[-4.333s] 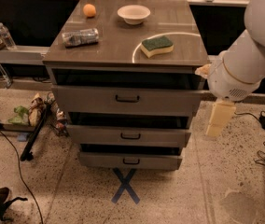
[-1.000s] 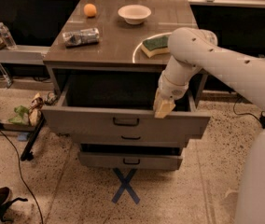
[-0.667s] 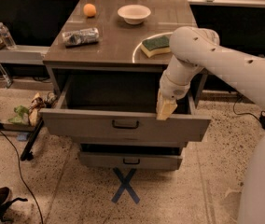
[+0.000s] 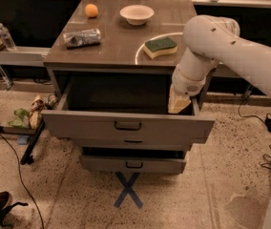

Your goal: Open top drawer

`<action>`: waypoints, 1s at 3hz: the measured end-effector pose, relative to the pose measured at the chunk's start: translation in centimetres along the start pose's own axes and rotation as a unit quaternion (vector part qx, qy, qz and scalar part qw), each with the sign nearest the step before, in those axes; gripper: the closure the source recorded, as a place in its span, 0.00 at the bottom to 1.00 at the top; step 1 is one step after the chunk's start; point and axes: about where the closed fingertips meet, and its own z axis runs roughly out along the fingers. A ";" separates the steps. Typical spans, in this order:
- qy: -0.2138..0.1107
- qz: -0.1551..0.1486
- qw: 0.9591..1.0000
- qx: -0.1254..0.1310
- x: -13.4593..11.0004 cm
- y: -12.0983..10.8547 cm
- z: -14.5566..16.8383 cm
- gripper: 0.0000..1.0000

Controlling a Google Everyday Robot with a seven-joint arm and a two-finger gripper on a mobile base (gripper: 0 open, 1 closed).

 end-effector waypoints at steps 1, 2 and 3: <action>0.007 0.007 1.000 0.015 0.6 0.3 -2.2 0.18; 0.007 -0.005 0.999 0.032 0.1 0.1 -2.7 0.21; 0.001 -0.018 0.999 0.049 -0.9 -0.9 -2.2 0.44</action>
Offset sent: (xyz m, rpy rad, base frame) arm -0.0006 -0.0026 0.0360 -0.0014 -0.1239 0.0105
